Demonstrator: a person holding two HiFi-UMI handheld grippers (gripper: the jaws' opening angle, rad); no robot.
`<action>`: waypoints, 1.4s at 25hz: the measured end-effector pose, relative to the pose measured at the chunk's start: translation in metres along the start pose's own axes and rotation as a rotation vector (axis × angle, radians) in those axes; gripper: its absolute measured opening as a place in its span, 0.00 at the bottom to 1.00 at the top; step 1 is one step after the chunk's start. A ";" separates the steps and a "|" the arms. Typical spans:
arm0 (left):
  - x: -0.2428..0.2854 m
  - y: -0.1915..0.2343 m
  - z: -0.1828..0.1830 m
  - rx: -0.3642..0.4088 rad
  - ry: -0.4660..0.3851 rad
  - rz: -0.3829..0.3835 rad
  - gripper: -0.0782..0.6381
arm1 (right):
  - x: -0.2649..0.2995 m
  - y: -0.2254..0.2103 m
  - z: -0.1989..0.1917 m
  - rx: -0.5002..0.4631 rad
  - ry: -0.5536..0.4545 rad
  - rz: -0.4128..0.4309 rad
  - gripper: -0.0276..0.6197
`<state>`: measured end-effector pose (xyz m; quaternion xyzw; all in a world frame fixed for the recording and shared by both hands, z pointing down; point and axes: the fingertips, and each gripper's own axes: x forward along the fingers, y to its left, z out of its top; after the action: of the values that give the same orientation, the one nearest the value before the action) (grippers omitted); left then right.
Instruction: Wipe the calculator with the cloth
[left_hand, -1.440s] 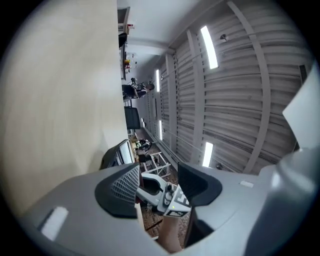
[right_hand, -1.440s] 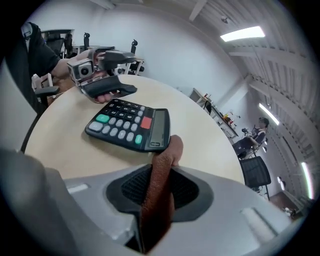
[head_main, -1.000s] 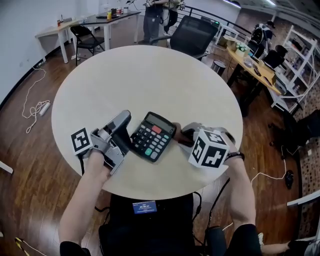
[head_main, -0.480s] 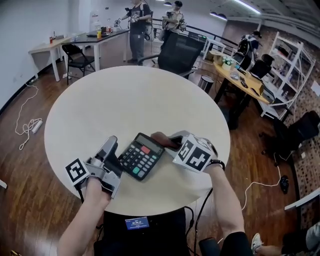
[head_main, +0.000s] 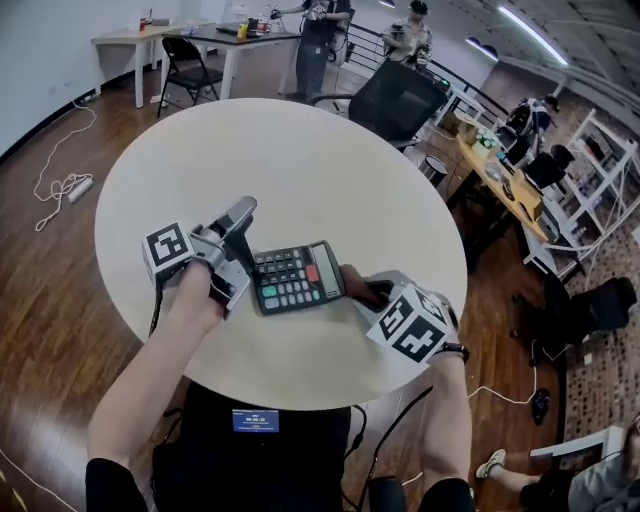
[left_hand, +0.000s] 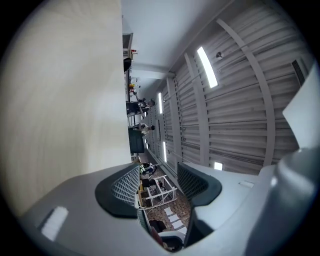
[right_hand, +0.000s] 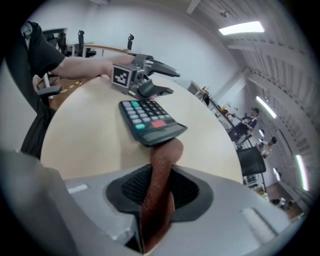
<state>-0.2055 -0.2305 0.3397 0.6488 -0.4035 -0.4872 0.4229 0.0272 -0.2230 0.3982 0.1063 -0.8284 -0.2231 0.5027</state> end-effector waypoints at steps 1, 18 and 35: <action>0.000 -0.003 -0.002 0.005 0.008 -0.012 0.43 | -0.003 -0.015 -0.003 0.034 -0.012 -0.044 0.20; -0.003 -0.024 -0.010 0.044 0.045 -0.038 0.43 | -0.002 -0.045 0.063 0.208 -0.515 0.264 0.20; -0.003 -0.019 -0.010 0.052 0.044 -0.008 0.43 | 0.028 -0.080 0.087 0.308 -0.546 0.267 0.20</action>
<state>-0.1939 -0.2200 0.3242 0.6717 -0.4041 -0.4640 0.4126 -0.0668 -0.2818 0.3478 0.0078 -0.9630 -0.0478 0.2650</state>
